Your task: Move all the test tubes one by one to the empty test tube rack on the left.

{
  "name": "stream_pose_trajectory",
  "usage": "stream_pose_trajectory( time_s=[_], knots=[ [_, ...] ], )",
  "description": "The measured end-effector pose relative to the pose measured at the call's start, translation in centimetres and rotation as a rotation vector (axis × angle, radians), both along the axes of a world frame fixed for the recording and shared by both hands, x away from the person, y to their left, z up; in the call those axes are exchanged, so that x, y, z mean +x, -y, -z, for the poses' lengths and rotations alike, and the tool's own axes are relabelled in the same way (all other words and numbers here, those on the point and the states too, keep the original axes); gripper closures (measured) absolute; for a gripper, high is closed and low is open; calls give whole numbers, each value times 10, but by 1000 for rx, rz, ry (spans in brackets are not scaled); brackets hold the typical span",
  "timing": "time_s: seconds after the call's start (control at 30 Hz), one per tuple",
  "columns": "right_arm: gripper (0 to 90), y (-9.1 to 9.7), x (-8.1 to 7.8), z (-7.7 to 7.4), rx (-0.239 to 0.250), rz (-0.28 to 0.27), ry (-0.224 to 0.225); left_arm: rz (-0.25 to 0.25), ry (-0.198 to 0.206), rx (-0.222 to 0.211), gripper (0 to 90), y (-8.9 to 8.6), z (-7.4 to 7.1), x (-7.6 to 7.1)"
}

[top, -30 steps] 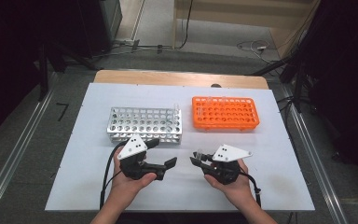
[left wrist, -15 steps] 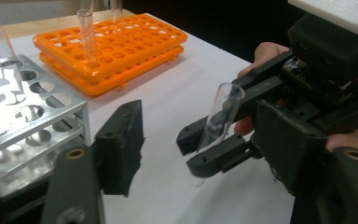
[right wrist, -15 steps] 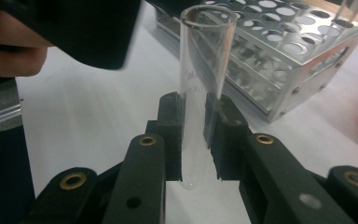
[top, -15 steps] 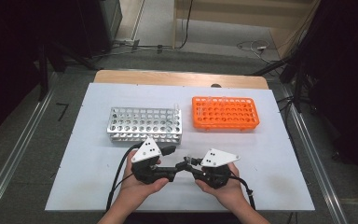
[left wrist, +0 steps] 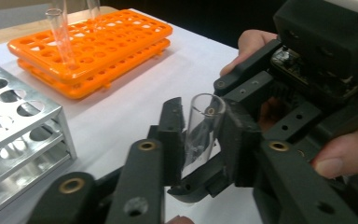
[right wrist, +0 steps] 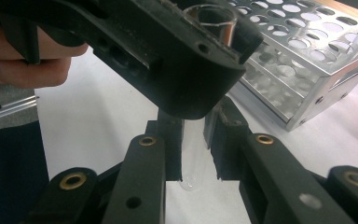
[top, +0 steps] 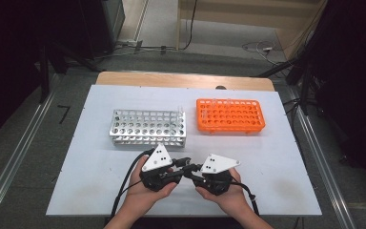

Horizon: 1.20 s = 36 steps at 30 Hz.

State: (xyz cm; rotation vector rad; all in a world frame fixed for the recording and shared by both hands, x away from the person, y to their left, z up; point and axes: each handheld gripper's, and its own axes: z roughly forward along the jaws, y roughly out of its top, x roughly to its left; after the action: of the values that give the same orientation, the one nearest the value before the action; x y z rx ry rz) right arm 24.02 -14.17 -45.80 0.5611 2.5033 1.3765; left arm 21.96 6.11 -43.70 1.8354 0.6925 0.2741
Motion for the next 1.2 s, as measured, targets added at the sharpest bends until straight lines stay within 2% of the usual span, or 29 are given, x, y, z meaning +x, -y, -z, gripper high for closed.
stream_pose_trajectory(
  time_s=[0.23, 0.33, 0.37, 0.4, 0.43, 0.47, 0.5, 0.7, 0.87, 1.2],
  knots=[
    [721, 2, 2, 1, 9, 1, -17, -10, -6, -3, 764, 0, 1, 2],
    [567, 5, 3, 0, 27, -8, -16, -9, -16, -24, 765, -4, 1, 4],
    [567, 5, 3, 0, 27, -8, -16, -13, -16, -26, 765, -5, 0, 5],
    [465, 9, 4, -1, 45, -13, -14, -21, -11, -30, 765, -6, 0, 6],
    [465, 9, 4, -1, 45, -13, -14, -21, -13, -29, 765, -7, 0, 6],
    [378, 14, 6, -3, 58, -13, -21, -25, -13, -33, 765, -9, -1, 7],
    [378, 14, 6, -3, 58, -13, -21, -31, -11, -33, 765, -10, -2, 7],
    [146, 35, 13, -7, 78, 4, -40, -58, -2, -36, 765, -19, -6, 13],
    [18, 59, 19, -11, 117, 30, -54, -86, 3, -44, 765, -26, -11, 19],
    [0, 96, 26, -11, 135, 96, -57, -123, 21, -33, 766, -37, -22, 37]
  ],
)
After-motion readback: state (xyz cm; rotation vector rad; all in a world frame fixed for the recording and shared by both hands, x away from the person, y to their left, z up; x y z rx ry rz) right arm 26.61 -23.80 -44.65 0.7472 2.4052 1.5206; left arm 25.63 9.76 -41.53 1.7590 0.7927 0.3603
